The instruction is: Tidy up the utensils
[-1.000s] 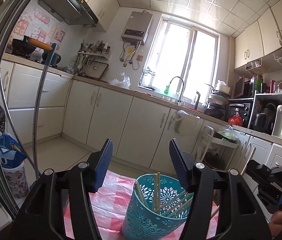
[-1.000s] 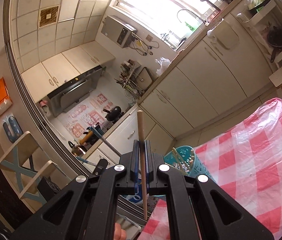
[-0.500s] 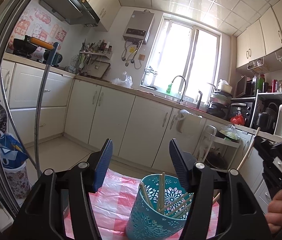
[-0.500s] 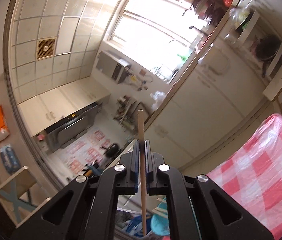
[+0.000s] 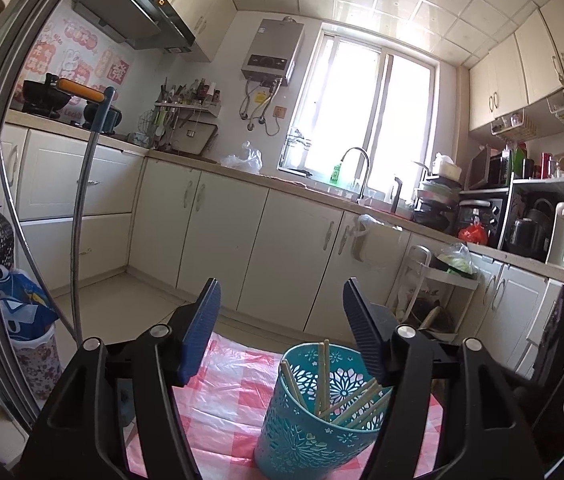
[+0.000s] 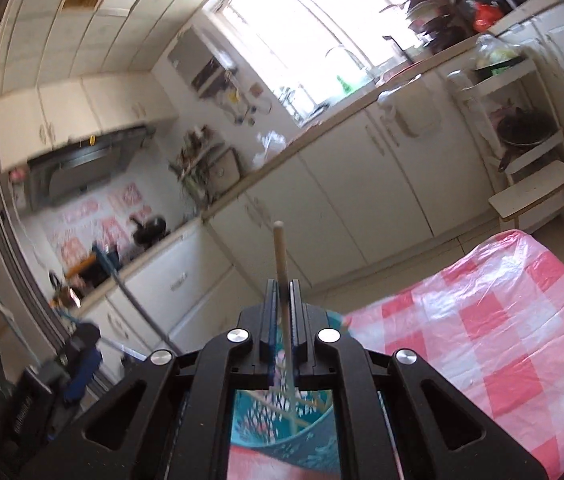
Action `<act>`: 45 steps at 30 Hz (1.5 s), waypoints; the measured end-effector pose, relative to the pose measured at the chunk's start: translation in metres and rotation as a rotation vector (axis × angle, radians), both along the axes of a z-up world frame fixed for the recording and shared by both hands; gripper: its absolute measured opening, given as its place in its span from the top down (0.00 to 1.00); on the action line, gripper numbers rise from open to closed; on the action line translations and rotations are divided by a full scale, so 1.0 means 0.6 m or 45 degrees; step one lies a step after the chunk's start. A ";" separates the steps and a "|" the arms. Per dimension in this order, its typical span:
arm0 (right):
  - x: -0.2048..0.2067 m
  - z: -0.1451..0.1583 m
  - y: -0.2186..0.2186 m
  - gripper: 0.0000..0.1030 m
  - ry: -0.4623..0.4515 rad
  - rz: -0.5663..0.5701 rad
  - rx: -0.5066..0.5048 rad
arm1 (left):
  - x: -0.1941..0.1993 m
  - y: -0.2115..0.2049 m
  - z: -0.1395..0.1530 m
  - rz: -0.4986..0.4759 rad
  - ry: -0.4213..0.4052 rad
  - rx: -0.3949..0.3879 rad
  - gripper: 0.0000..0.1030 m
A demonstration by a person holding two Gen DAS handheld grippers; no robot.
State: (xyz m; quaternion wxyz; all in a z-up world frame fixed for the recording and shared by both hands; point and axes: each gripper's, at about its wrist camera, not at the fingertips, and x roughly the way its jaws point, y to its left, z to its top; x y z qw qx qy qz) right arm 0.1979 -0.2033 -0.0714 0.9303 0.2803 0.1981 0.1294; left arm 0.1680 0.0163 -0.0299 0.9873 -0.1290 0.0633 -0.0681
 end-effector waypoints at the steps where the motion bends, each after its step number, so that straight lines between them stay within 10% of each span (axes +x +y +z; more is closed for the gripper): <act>1: -0.001 -0.002 0.010 0.78 0.015 0.025 -0.032 | 0.000 -0.003 0.000 -0.008 0.007 0.017 0.38; 6: -0.032 0.003 0.029 0.63 0.073 0.086 -0.156 | -0.017 -0.012 0.005 -0.037 0.093 0.099 0.20; 8: -0.055 0.014 0.031 0.38 0.115 0.077 -0.217 | -0.034 -0.011 0.006 -0.035 0.132 0.137 0.13; 13: -0.136 0.005 0.044 0.12 0.304 0.003 -0.524 | -0.089 0.006 0.005 -0.021 0.262 0.175 0.08; 32: -0.529 0.083 0.063 0.07 0.593 -0.059 -0.652 | -0.416 0.012 0.043 -0.113 0.629 0.384 0.07; 45: -0.720 0.127 0.114 0.07 0.617 -0.082 -0.466 | -0.576 0.036 0.059 -0.104 0.682 0.402 0.08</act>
